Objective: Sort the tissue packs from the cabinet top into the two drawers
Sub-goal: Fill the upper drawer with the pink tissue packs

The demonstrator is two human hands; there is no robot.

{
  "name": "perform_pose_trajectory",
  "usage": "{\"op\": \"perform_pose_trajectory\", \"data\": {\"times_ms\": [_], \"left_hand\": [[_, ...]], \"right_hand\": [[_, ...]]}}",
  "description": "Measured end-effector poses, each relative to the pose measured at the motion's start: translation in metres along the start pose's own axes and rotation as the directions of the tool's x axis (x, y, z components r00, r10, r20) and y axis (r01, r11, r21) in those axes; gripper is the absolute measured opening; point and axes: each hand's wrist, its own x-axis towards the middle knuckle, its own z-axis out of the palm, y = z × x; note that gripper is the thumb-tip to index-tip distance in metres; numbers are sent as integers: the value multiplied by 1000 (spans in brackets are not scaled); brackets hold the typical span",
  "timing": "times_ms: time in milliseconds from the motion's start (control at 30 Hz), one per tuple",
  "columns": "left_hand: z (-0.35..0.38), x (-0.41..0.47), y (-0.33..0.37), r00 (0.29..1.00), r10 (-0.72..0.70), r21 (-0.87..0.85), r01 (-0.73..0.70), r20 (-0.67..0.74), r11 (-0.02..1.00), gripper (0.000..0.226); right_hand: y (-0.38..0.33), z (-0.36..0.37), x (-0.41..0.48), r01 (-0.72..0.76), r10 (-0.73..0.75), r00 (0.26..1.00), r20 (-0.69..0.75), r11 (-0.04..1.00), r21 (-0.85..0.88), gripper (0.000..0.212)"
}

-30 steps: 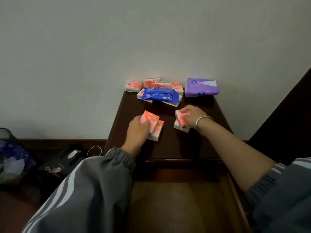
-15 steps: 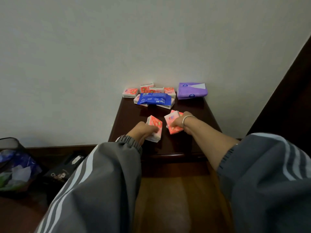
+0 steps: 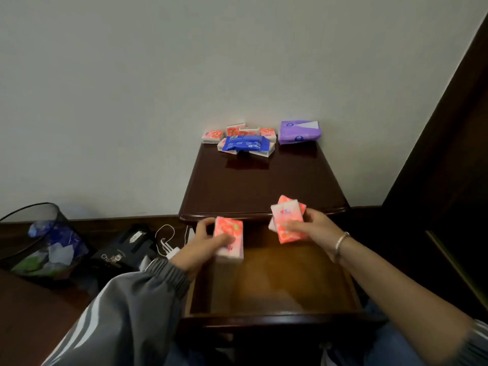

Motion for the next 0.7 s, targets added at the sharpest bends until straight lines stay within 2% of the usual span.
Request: {"op": "perform_pose_trajectory", "data": {"times_ms": [67,167,300,400,467,533,600,700], "left_hand": [[-1,-13,-16,990,-88,197,65,111,978,62],[8,-9,-34,985,-142,448,85,95,890,58],[25,4,-52,967,-235,582,137,96,801,63],[27,10,-65,959,-282,621,199,38,758,67],[23,11,-67,969,-246,727,194,-36,659,70],[19,10,-67,982,-153,806,178,-110,564,79],[16,7,-68,992,-29,808,115,-120,578,85],[8,4,-68,973,184,760,-14,-140,650,79]], "right_hand": [[21,3,-22,-87,90,995,36,994,-70,31],[50,14,-41,-145,146,988,41,989,-40,21],[77,27,-51,-179,179,983,-31,984,-7,33],[87,31,-52,-178,178,983,-47,984,-6,35],[89,30,-49,-186,186,982,-42,983,6,32],[92,32,-43,-236,235,971,-33,972,-2,30],[92,38,-37,-285,284,959,-11,958,-42,33],[90,55,-27,-327,329,943,53,944,-51,31]]}}
